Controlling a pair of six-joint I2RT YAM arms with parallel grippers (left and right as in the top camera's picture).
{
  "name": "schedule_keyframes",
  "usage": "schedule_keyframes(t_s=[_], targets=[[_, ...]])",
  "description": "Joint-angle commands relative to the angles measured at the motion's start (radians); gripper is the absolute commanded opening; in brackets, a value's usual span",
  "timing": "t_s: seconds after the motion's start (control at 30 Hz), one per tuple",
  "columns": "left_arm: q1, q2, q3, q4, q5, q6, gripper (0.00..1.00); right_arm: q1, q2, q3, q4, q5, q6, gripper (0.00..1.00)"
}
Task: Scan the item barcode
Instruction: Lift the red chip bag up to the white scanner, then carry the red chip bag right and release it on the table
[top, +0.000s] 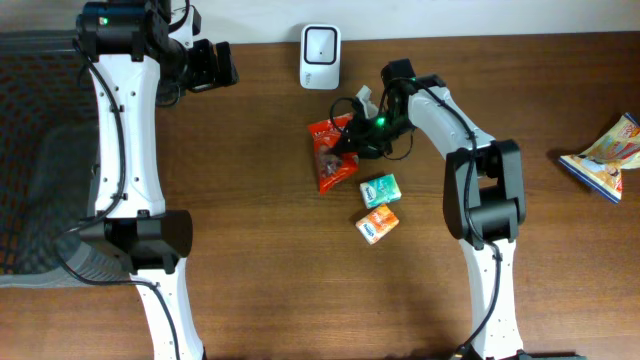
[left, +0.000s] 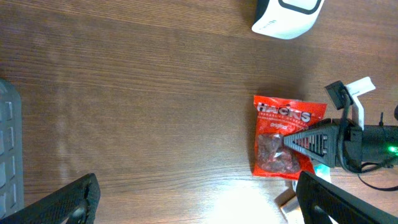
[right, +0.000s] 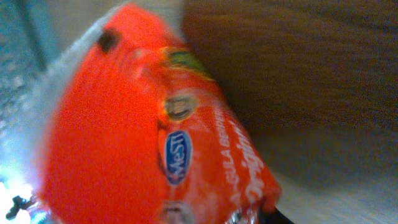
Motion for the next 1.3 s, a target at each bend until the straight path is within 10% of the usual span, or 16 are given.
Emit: schedule_keyframes(t_s=[0.0, 0.13, 0.43, 0.73, 1.27], targets=[[0.003, -0.007, 0.003, 0.002, 0.0, -0.008, 0.99, -0.048, -0.074, 0.162, -0.166, 0.426, 0.036, 0.62], [0.003, -0.007, 0.003, 0.002, 0.0, -0.008, 0.99, 0.029, -0.09, 0.544, -0.509, 0.613, -0.066, 0.92], [0.003, -0.007, 0.003, 0.002, 0.0, -0.008, 0.99, 0.208, -0.026, 0.167, -0.195, 0.571, -0.009, 0.75], [0.003, -0.007, 0.003, 0.002, 0.0, -0.008, 0.99, 0.242, -0.088, 0.117, -0.063, 0.703, -0.014, 0.04], [0.003, -0.007, 0.003, 0.002, 0.0, -0.008, 0.99, 0.216, 0.12, 0.315, 0.834, 0.989, -0.208, 0.04]])
